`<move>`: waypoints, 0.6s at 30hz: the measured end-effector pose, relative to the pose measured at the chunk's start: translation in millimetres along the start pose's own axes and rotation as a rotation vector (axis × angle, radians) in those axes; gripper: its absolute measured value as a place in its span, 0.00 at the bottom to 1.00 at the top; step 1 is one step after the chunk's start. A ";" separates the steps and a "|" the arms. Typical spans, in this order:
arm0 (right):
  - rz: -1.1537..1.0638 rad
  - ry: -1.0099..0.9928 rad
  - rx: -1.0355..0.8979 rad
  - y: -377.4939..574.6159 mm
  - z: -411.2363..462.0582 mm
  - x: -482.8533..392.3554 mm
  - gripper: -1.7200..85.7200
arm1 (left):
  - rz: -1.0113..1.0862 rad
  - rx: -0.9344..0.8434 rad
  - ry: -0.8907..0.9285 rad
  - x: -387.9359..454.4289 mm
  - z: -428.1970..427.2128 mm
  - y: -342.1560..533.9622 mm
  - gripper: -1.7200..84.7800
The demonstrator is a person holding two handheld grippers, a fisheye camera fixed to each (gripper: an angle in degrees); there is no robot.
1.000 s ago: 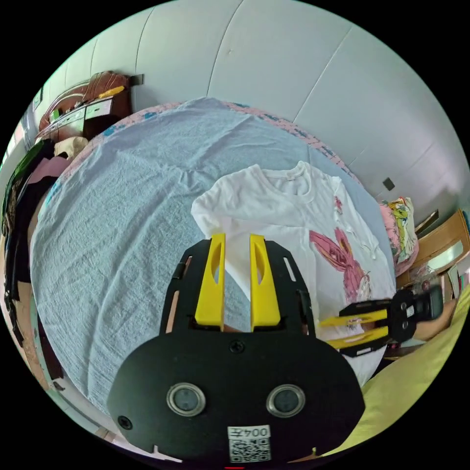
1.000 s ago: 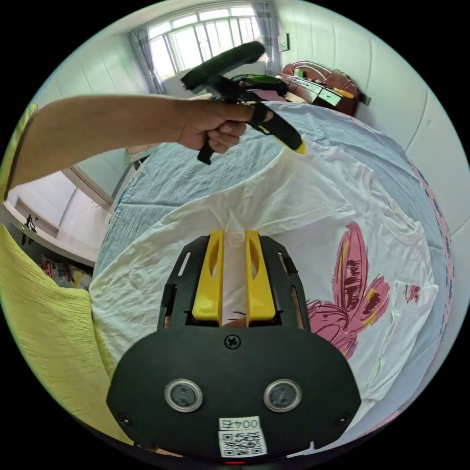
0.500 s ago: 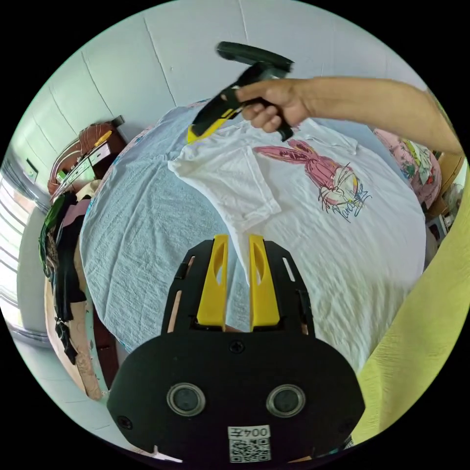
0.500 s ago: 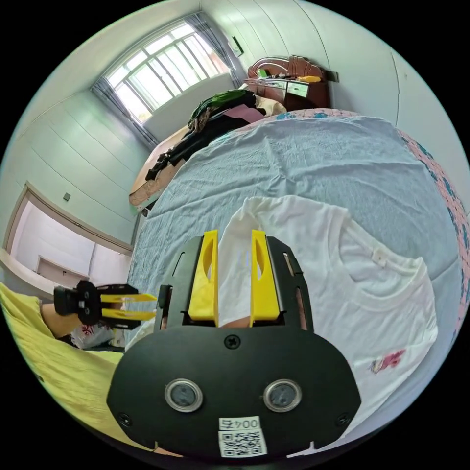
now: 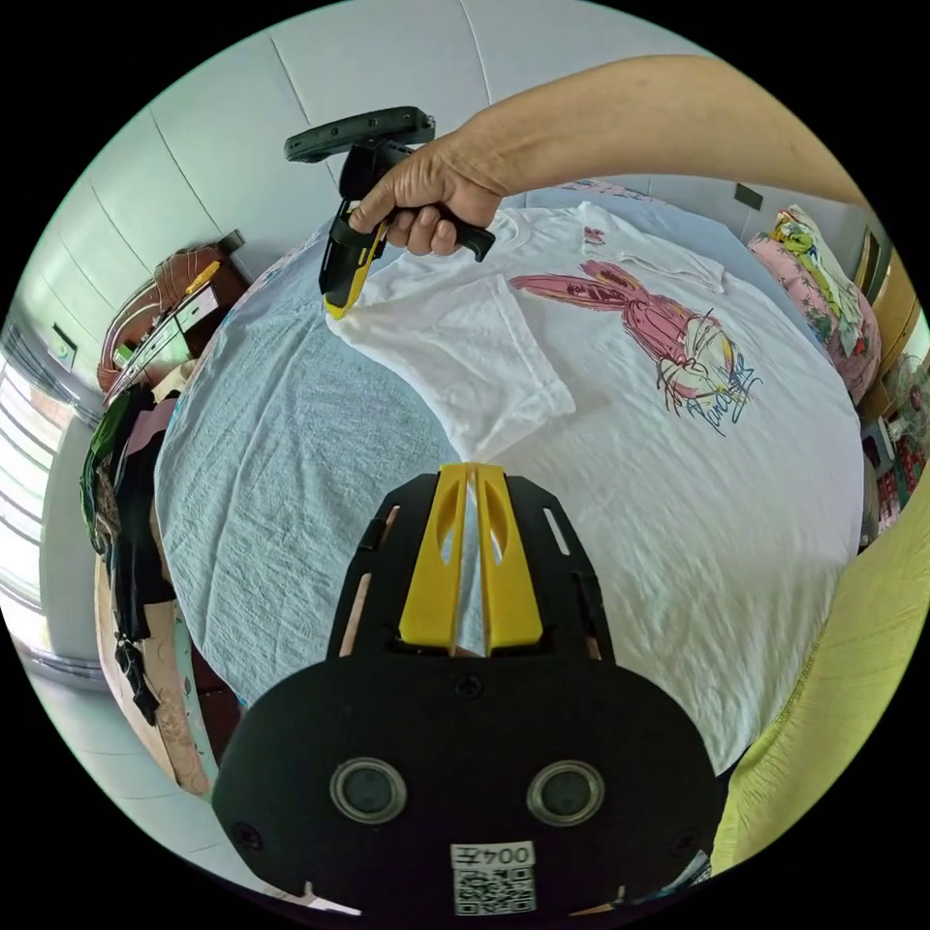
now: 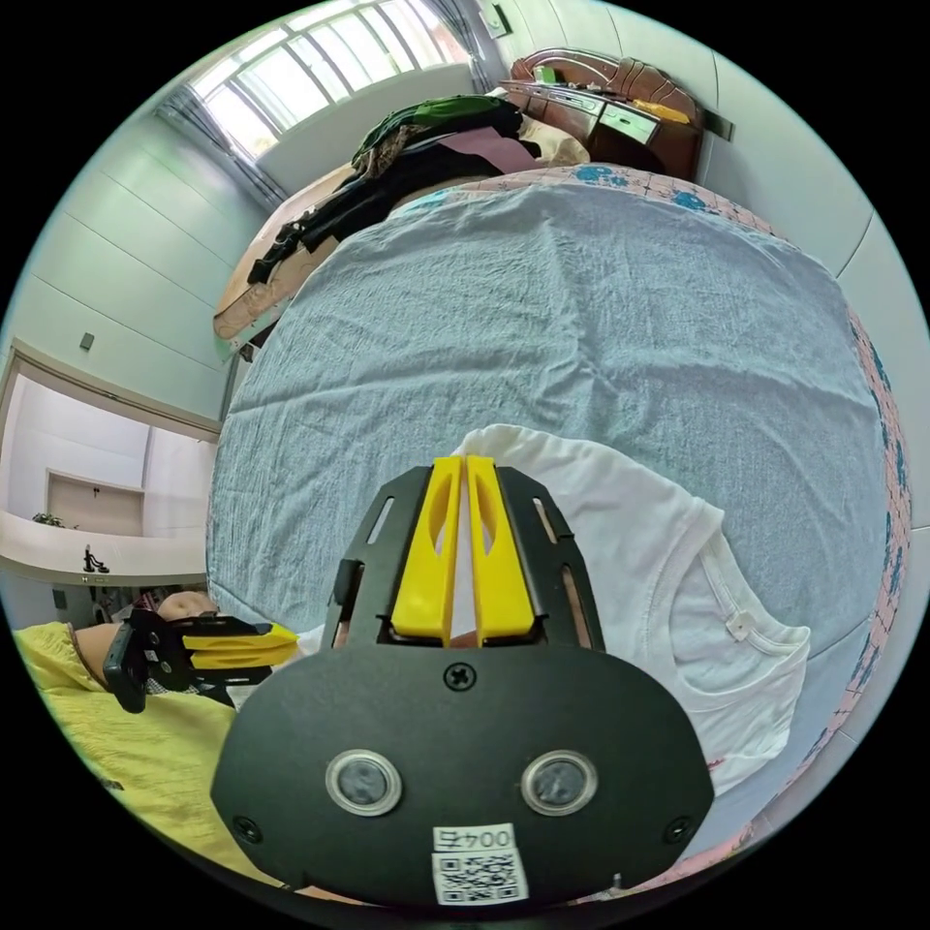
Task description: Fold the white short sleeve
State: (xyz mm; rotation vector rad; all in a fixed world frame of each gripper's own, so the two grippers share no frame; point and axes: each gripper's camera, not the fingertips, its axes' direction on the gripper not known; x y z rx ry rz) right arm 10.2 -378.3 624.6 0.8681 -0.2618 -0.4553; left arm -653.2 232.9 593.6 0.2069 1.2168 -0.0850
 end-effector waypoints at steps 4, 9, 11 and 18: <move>0.008 -0.016 0.015 -16.5 2.7 -10.5 0.03 | -0.112 -0.004 0.048 -16.2 0.1 16.4 0.03; 0.034 -0.025 -0.010 -27.8 16.0 -18.1 0.06 | -0.130 -0.003 0.057 -19.6 -2.5 29.1 0.04; 0.047 -0.113 -0.011 -32.0 8.3 -16.7 0.10 | -0.133 -0.017 0.056 -21.4 -7.8 29.7 0.05; 0.106 -0.122 0.085 -32.1 -47.6 -17.2 0.13 | -0.206 0.090 0.045 -37.2 -56.3 23.3 0.06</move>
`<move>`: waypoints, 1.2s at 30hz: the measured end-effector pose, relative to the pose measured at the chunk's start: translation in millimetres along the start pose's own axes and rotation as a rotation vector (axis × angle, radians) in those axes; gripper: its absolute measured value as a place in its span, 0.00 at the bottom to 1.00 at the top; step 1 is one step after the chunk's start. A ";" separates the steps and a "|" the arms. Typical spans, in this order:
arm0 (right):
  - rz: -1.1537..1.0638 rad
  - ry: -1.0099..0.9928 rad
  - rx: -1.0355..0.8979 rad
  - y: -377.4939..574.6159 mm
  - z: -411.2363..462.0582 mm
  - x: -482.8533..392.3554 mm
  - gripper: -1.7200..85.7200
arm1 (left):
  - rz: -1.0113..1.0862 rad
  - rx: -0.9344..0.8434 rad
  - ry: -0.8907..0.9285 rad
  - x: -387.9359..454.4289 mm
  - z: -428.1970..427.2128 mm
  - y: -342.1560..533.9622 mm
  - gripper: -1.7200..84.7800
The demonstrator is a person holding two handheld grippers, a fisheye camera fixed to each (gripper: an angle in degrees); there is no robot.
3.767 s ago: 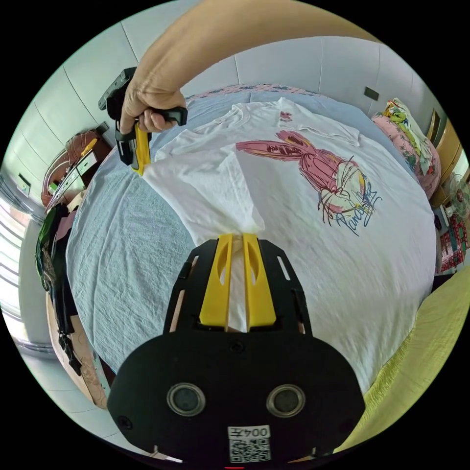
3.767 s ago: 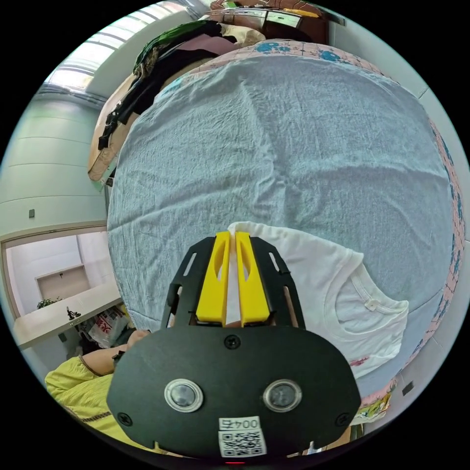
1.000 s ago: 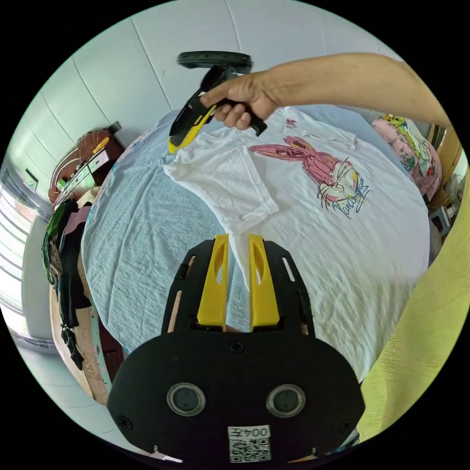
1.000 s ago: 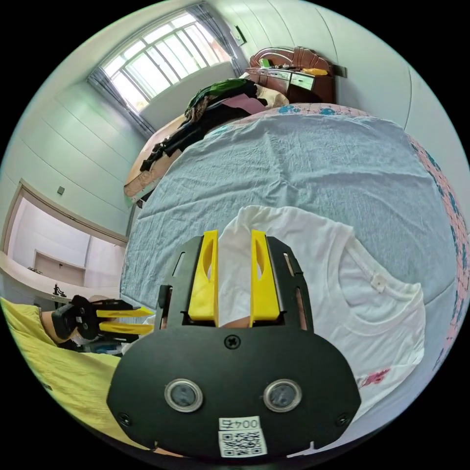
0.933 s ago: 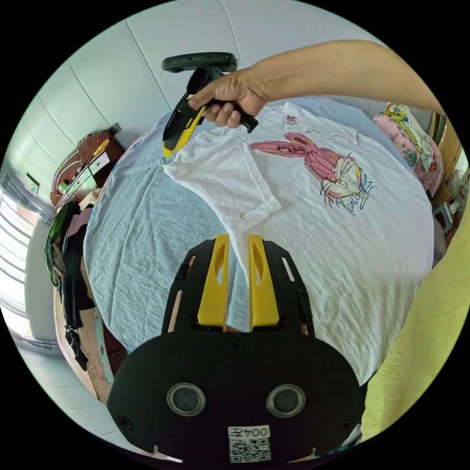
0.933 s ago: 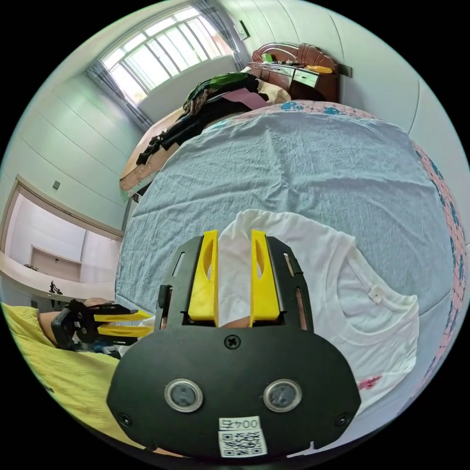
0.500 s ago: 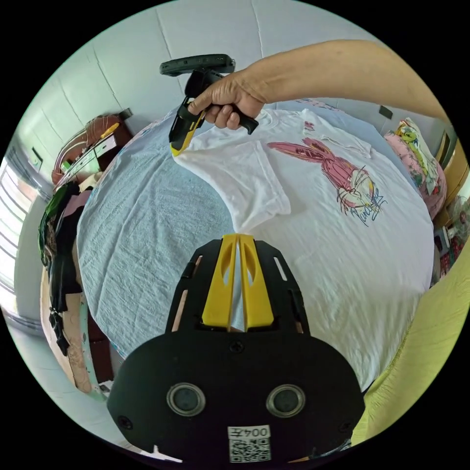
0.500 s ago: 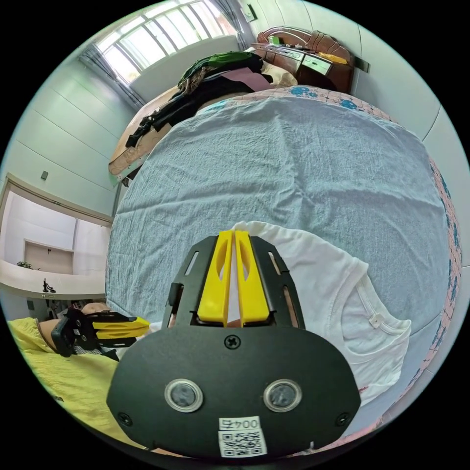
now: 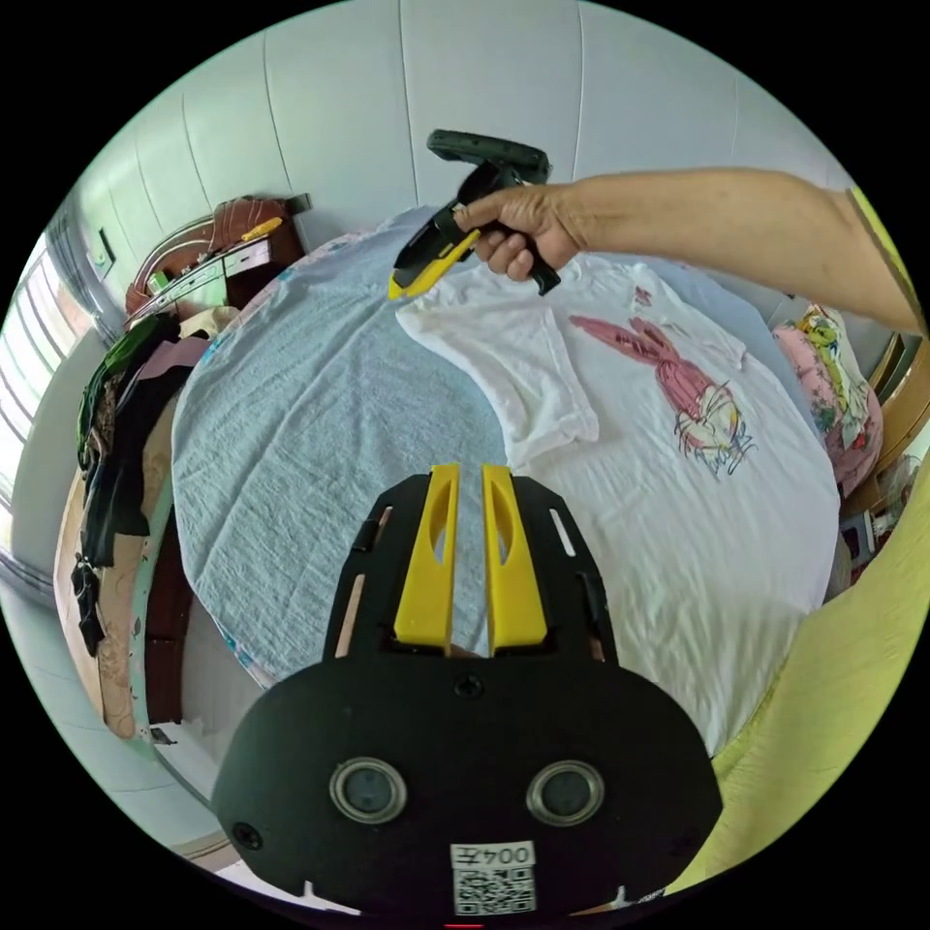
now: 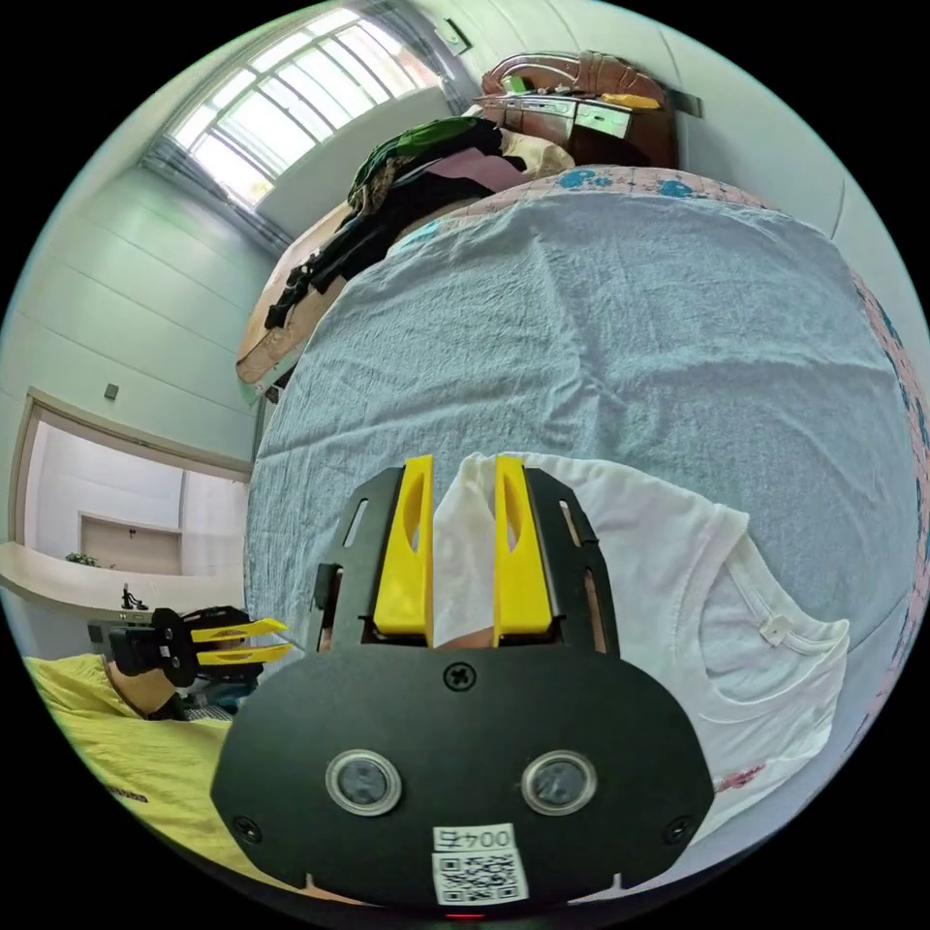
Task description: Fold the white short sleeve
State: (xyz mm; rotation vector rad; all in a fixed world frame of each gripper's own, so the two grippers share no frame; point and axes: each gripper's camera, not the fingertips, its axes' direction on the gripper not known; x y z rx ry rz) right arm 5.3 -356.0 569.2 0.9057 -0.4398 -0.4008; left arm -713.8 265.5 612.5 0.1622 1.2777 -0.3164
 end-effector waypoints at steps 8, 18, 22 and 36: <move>-0.025 -0.024 0.123 94.2 -72.6 -52.4 0.06 | 0.018 0.005 0.069 -1.5 35.7 -86.2 0.05; -0.328 0.219 0.032 214.5 -17.1 -201.0 0.06 | 0.047 -0.083 0.130 -5.0 74.8 -97.5 0.04; -0.343 0.236 0.092 213.1 -34.8 -222.9 0.06 | -0.011 -0.061 0.134 -7.5 52.9 -94.2 0.04; 0.243 0.348 0.243 303.1 -255.1 -118.2 0.08 | 0.077 -0.054 0.131 75.7 -50.5 -10.8 0.03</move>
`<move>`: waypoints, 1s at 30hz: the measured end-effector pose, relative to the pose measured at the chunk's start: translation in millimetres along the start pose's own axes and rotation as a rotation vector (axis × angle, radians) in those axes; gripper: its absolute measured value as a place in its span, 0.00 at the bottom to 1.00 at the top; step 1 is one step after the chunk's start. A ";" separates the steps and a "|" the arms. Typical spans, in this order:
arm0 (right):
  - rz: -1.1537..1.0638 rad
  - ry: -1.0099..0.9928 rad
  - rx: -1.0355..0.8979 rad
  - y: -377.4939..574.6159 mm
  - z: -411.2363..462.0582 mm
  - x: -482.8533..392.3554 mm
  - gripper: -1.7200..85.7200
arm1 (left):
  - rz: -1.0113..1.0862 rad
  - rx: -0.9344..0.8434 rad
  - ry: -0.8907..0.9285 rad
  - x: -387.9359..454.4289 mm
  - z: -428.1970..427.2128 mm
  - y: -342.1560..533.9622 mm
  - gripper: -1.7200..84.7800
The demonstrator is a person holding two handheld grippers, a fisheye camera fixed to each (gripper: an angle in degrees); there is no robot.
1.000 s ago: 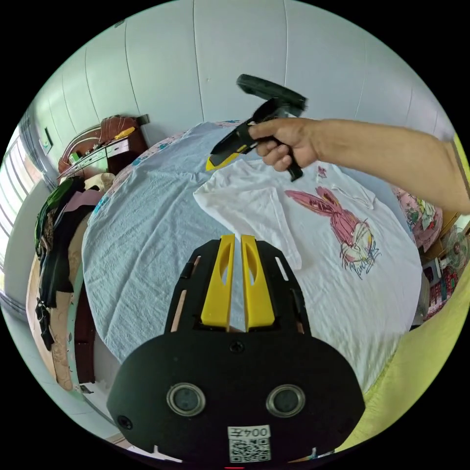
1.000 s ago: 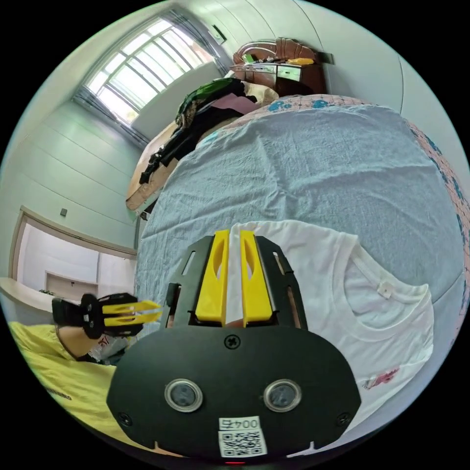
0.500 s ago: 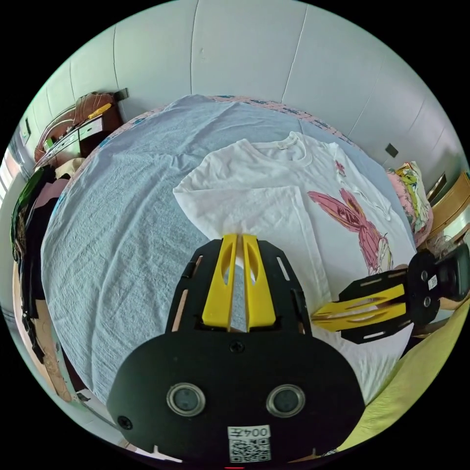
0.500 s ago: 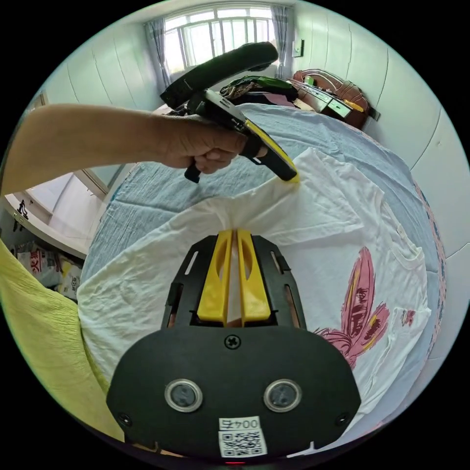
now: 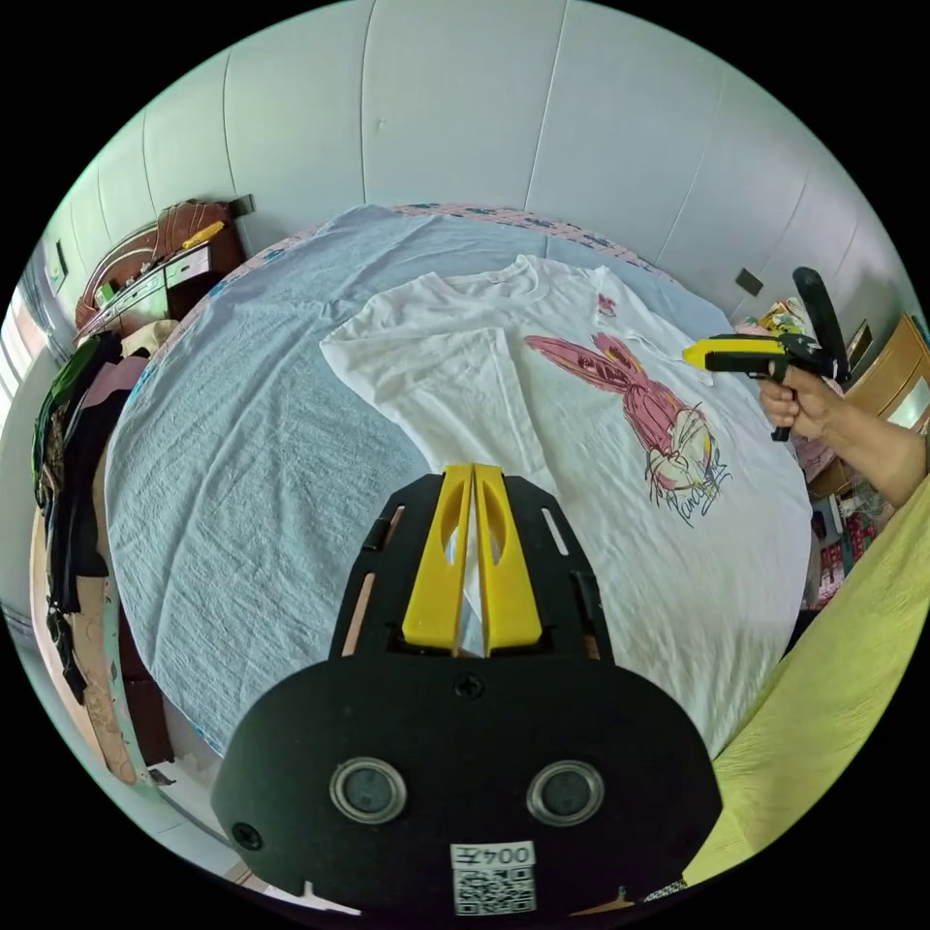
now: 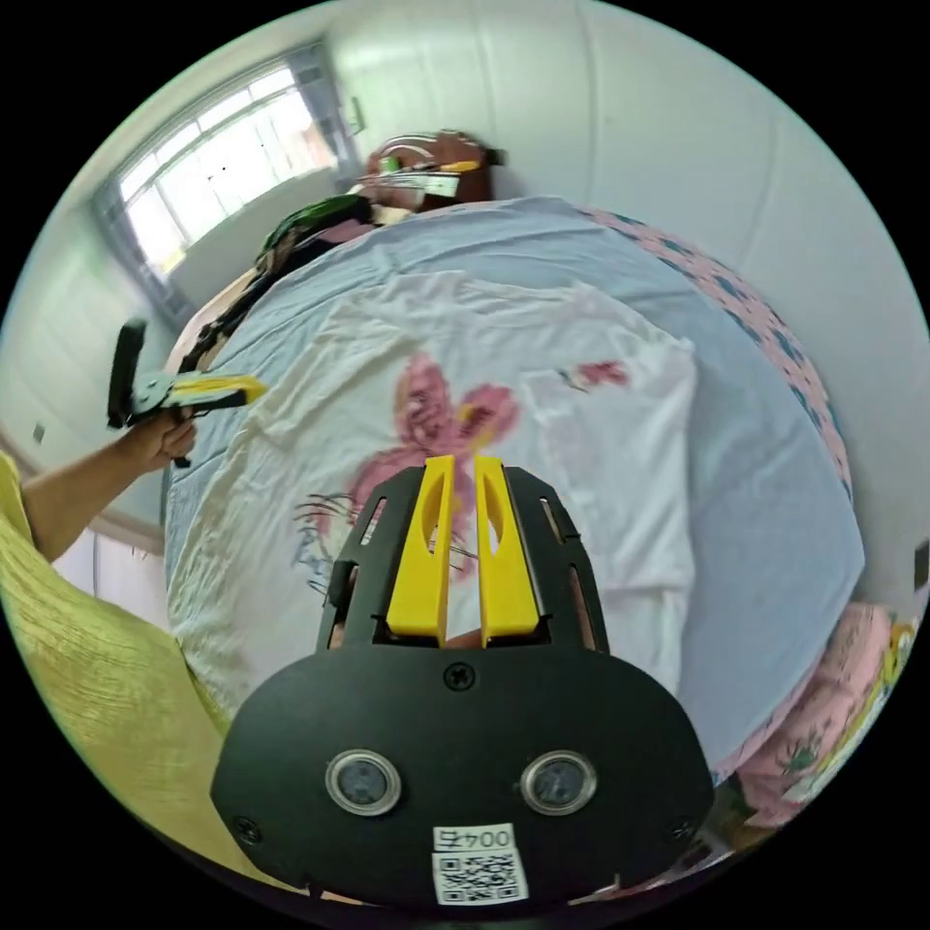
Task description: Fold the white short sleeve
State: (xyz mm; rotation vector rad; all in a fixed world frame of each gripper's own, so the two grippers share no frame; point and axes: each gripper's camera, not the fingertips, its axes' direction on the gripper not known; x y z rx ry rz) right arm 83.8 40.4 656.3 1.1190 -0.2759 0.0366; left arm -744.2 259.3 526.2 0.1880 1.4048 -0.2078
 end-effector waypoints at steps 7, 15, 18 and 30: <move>0.174 0.089 -0.129 15.0 -27.9 87.1 0.07 | 0.006 -0.086 -0.047 31.5 -6.6 24.1 0.03; 0.171 -0.087 -0.035 9.1 -122.4 84.0 0.08 | -0.244 0.050 -0.047 44.0 -110.3 60.3 0.03; 0.141 -0.122 -0.089 24.7 -167.2 64.8 0.08 | -0.312 0.026 -0.078 69.4 -157.0 104.9 0.03; 0.028 0.009 -0.297 134.5 -227.1 -110.1 0.02 | -0.355 -0.166 -0.038 233.5 -197.3 255.8 0.03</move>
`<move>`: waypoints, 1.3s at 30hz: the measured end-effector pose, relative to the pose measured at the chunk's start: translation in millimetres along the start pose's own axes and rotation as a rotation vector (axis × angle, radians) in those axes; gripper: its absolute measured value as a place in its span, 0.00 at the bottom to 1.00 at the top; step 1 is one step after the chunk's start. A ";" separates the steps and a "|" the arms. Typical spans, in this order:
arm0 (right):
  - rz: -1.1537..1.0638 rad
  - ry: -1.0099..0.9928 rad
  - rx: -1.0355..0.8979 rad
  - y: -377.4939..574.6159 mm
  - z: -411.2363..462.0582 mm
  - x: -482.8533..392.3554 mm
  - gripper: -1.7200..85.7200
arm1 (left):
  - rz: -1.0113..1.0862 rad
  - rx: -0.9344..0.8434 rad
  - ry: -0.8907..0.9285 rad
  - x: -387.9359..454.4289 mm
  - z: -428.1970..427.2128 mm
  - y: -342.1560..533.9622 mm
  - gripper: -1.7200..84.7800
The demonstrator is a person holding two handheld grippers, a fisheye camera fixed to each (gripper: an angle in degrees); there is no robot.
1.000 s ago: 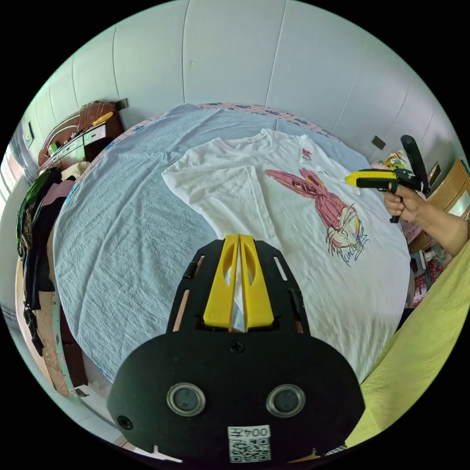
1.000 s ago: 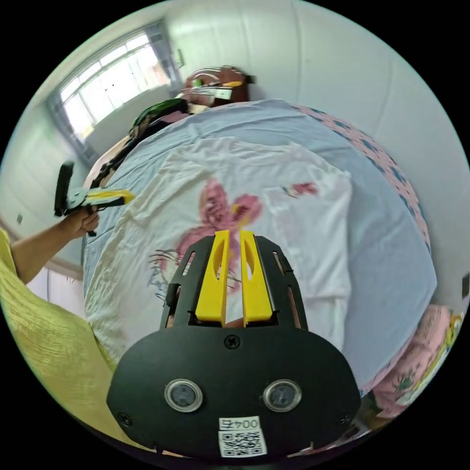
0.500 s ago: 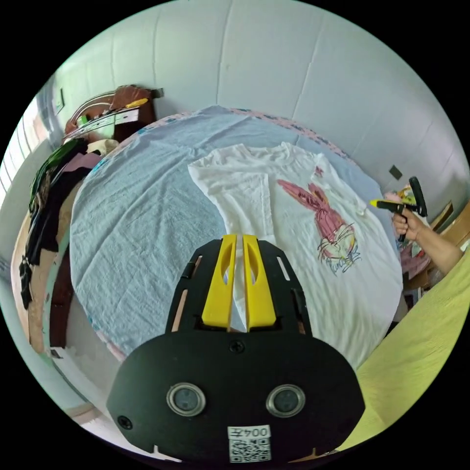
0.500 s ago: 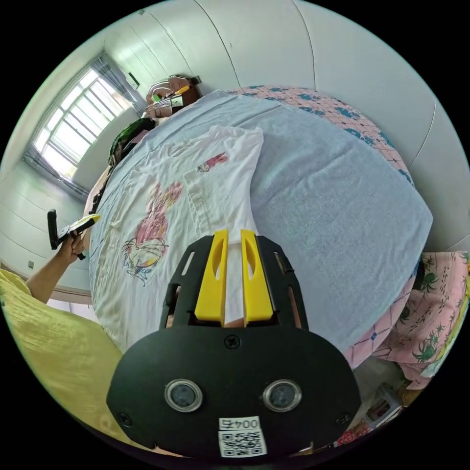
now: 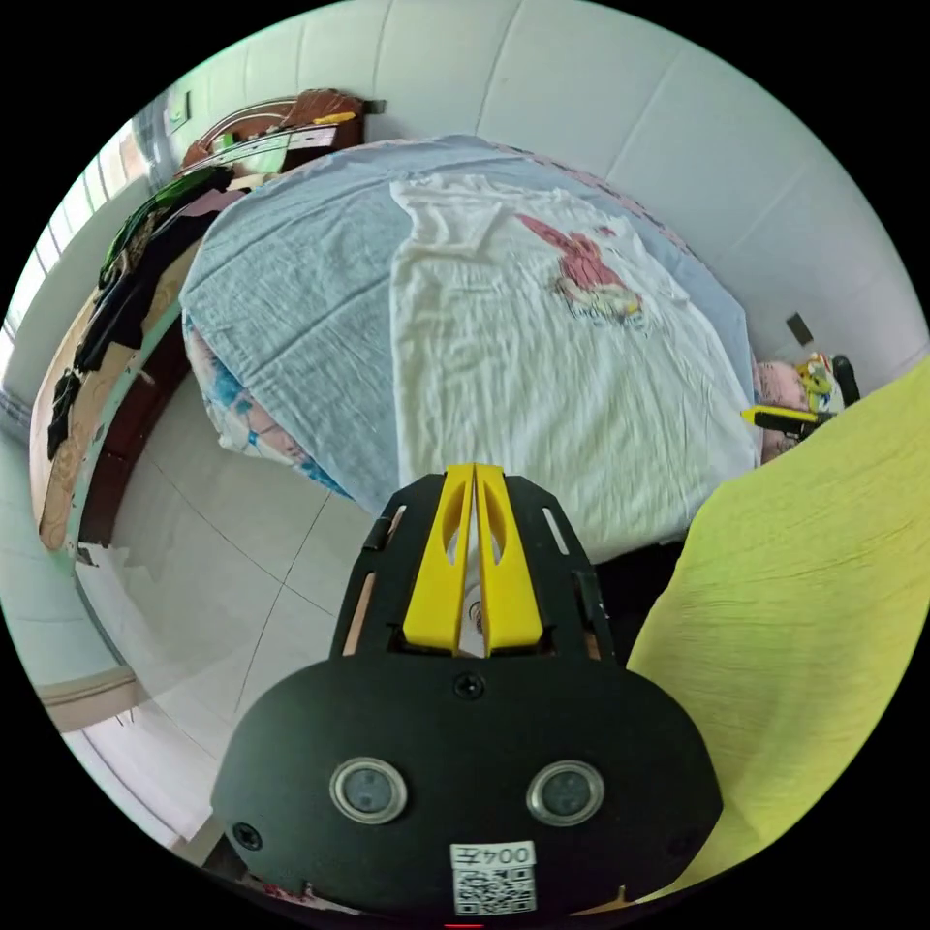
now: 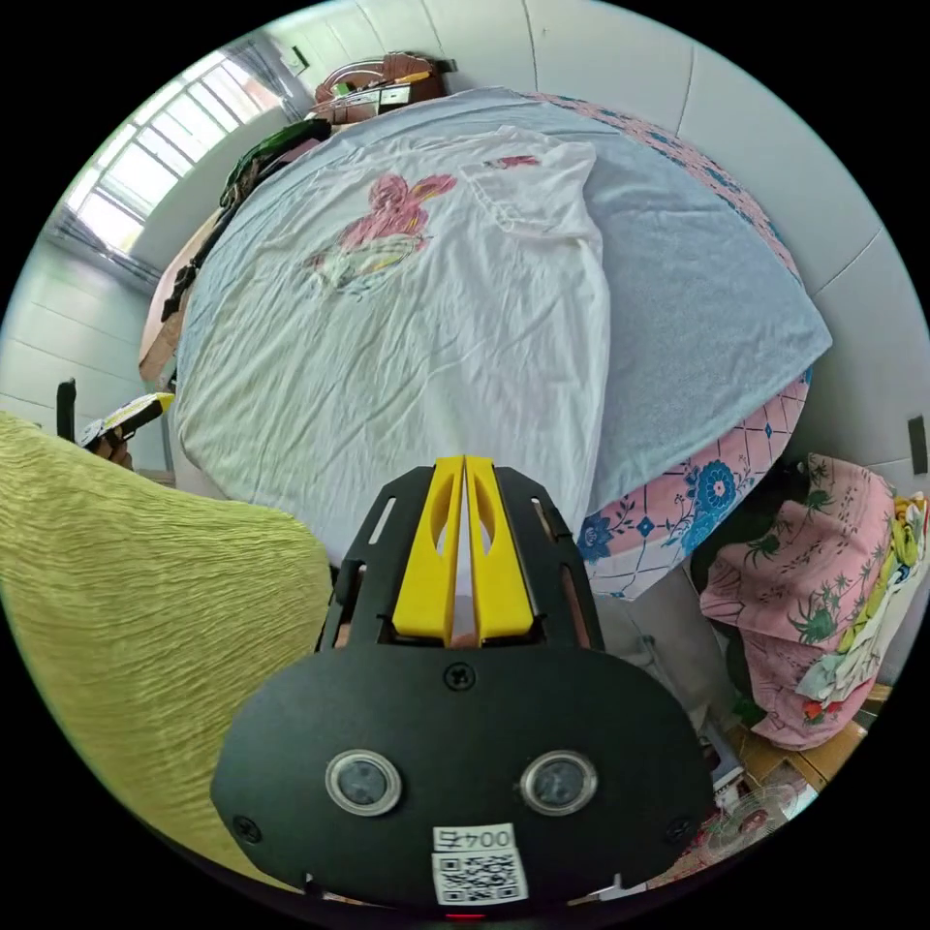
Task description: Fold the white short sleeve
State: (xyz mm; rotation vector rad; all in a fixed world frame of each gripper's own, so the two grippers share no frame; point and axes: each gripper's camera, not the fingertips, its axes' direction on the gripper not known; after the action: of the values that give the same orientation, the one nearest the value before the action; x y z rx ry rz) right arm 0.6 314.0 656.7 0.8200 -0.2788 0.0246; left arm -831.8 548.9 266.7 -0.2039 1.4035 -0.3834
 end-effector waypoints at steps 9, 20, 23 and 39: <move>-0.073 0.220 0.098 28.4 -22.1 -80.4 0.01 | 0.131 0.087 -0.082 32.3 -11.5 58.5 0.03; 0.076 0.048 0.251 67.0 -148.5 -81.5 0.04 | 0.032 0.233 0.140 -29.9 -73.8 160.7 0.11; 0.153 -0.062 0.261 99.2 -180.6 -62.8 0.06 | 0.012 0.157 0.178 -50.4 -63.0 199.4 0.13; 0.275 -0.128 0.103 178.2 -228.2 -32.6 0.13 | 0.180 -0.034 0.249 -26.3 -10.7 179.3 0.10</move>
State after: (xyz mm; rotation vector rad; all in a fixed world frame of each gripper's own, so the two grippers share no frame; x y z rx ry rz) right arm 0.0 603.9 628.5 0.8816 -0.5130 0.2464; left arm -820.2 725.0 224.1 -0.0569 1.6601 -0.2410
